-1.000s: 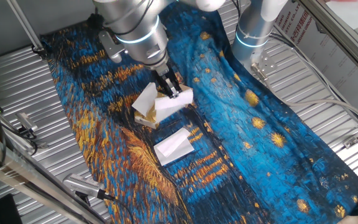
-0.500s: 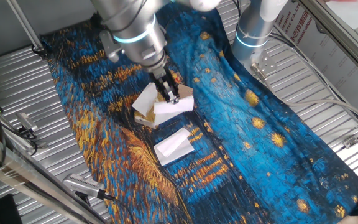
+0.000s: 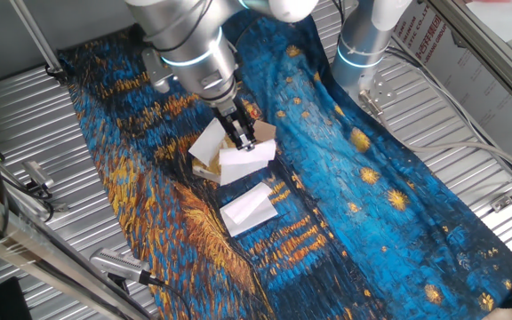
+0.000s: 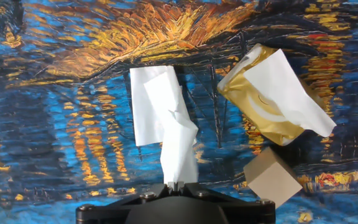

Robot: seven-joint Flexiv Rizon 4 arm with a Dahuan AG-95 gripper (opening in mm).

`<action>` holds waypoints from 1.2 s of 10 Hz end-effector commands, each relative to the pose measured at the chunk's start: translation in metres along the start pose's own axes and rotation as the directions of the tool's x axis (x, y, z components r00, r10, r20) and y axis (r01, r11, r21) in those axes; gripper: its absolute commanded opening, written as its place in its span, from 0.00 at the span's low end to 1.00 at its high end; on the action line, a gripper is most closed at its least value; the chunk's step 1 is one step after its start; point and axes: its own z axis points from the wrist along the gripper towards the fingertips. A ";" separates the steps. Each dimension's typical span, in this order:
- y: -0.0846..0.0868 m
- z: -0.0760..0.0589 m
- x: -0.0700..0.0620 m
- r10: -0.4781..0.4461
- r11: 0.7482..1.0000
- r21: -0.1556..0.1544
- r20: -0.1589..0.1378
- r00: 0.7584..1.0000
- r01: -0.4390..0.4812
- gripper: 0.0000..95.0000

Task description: Pull out a napkin

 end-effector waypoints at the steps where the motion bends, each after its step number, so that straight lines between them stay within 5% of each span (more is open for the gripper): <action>1: 0.001 -0.001 -0.002 0.002 1.000 -0.004 -0.006 1.000 -0.002 0.00; 3: 0.001 -0.001 -0.002 -0.007 0.999 -0.037 -0.008 1.000 0.006 0.00; 4: 0.001 -0.001 -0.002 -0.042 0.993 -0.110 -0.016 0.999 0.040 0.80; 5: 0.001 -0.001 -0.002 -0.049 0.992 -0.119 -0.041 0.998 0.043 1.00; 12: 0.000 0.000 -0.002 -0.039 0.991 -0.129 -0.055 0.998 0.032 1.00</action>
